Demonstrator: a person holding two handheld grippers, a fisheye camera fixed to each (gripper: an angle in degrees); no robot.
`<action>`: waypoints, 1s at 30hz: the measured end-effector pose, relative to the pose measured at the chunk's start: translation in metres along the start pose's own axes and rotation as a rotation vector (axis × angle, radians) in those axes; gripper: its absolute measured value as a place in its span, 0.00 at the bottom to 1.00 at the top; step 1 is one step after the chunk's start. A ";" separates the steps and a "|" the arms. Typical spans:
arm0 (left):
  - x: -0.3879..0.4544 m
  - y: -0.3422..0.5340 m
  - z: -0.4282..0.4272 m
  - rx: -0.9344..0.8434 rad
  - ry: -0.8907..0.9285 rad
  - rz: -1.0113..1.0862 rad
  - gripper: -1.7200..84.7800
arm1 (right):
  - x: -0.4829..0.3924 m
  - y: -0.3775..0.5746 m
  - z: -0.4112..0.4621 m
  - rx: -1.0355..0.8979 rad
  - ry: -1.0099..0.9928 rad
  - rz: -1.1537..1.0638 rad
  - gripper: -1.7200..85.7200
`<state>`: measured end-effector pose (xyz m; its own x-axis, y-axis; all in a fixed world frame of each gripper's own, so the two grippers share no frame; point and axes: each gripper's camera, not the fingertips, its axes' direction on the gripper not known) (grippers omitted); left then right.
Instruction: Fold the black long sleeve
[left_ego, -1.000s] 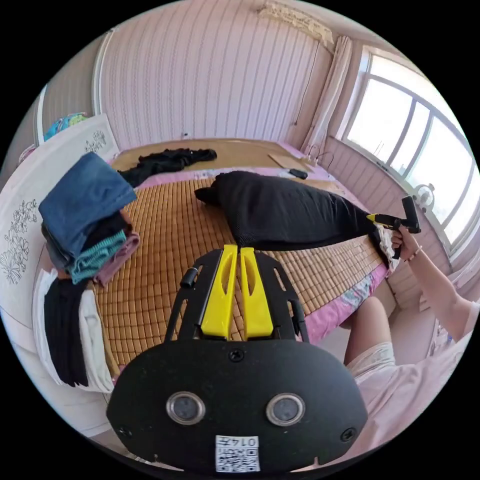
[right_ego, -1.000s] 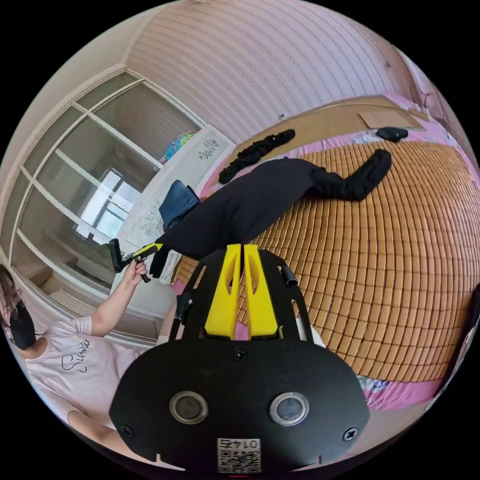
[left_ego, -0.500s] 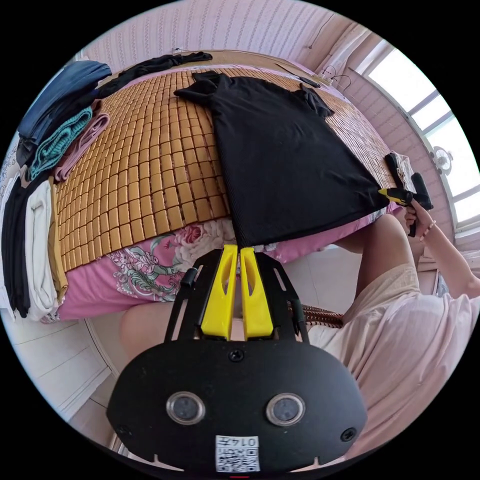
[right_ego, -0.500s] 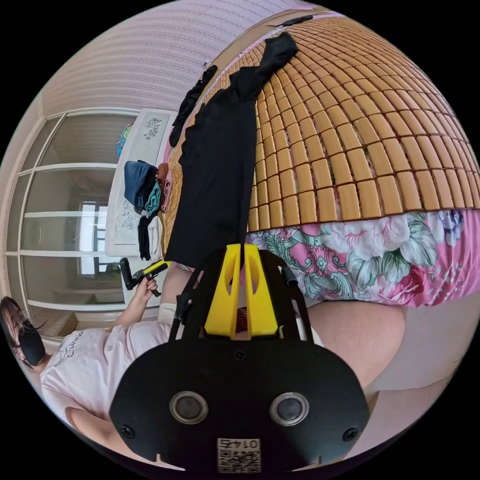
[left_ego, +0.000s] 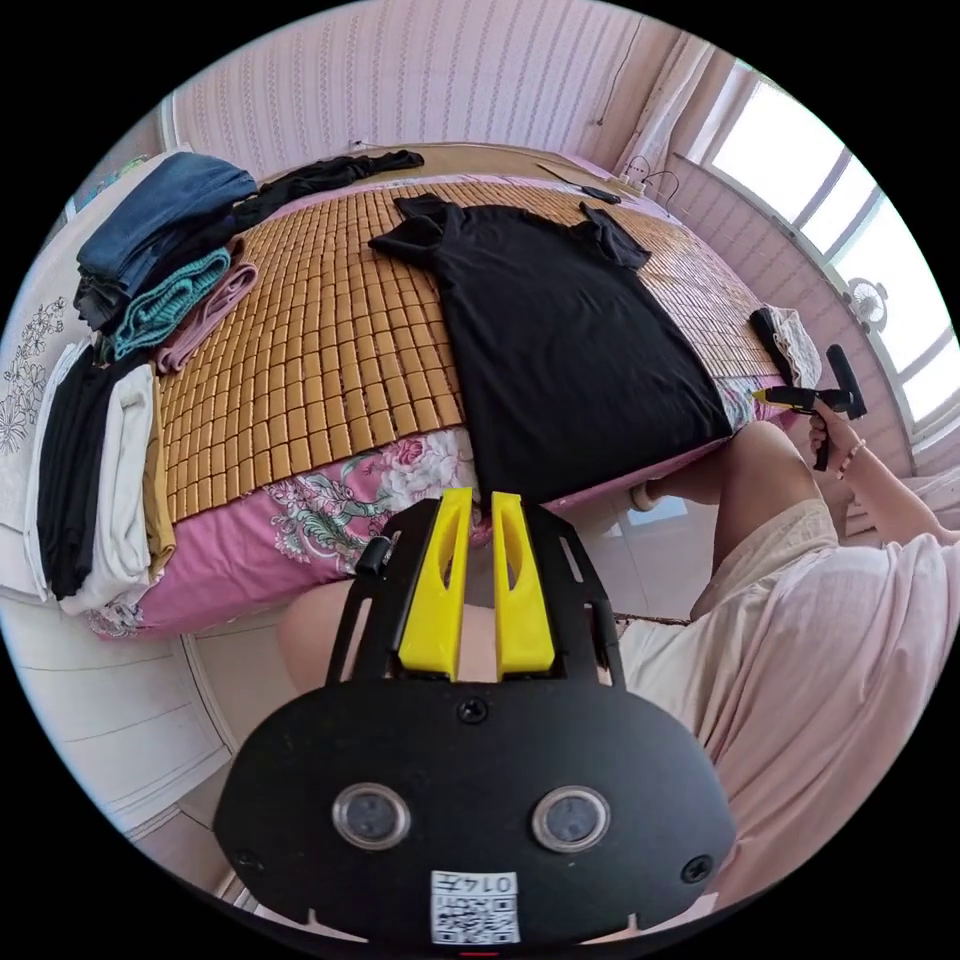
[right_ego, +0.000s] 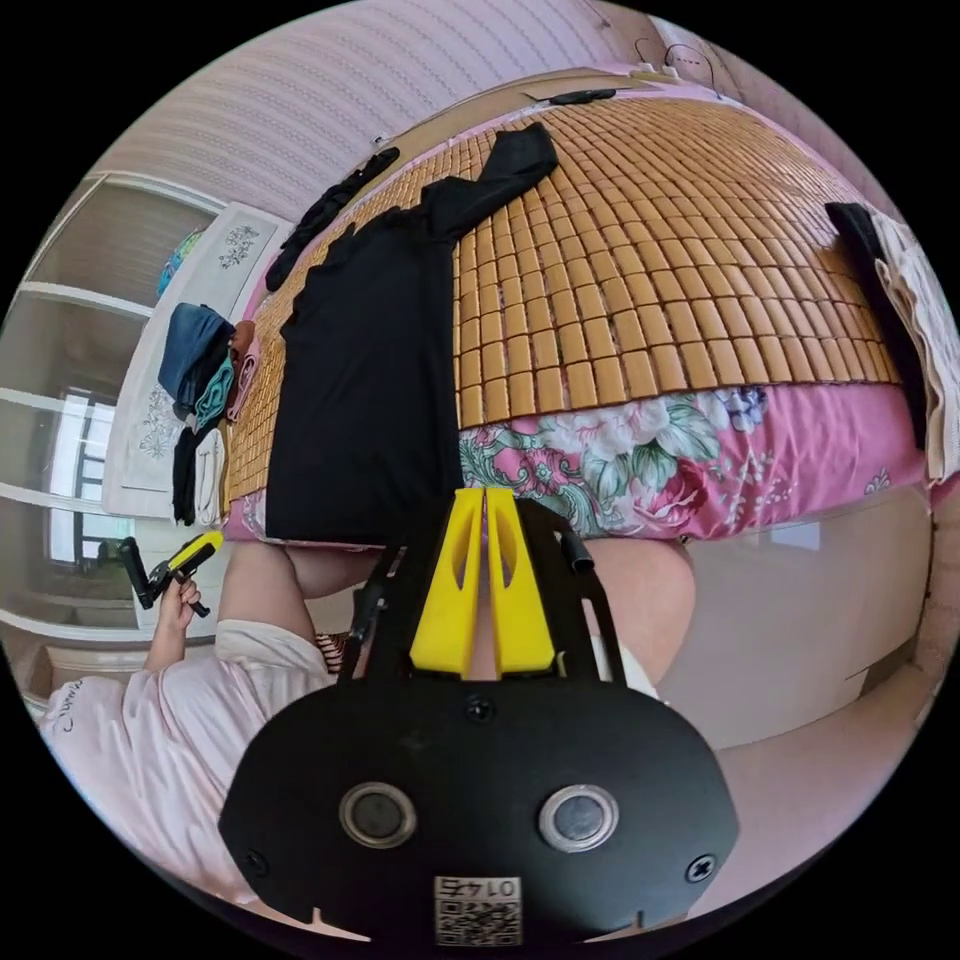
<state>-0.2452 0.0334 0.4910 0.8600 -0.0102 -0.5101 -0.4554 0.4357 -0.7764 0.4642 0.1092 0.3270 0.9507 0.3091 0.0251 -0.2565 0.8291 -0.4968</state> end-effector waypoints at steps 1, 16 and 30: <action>0.003 -0.005 0.000 0.032 0.015 0.022 0.07 | -0.003 -0.003 -0.008 0.039 0.016 -0.026 0.06; 0.107 -0.279 0.123 0.256 0.098 0.452 0.09 | 0.034 -0.281 0.008 0.134 0.147 -0.150 0.12; 0.162 -0.414 0.187 0.132 0.179 0.416 0.09 | 0.085 -0.316 -0.020 0.134 -0.060 -0.003 0.03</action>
<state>0.1254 0.0195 0.7986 0.5523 0.0398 -0.8327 -0.7098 0.5463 -0.4447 0.6293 -0.1361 0.4682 0.9404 0.3305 0.0801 -0.2784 0.8835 -0.3766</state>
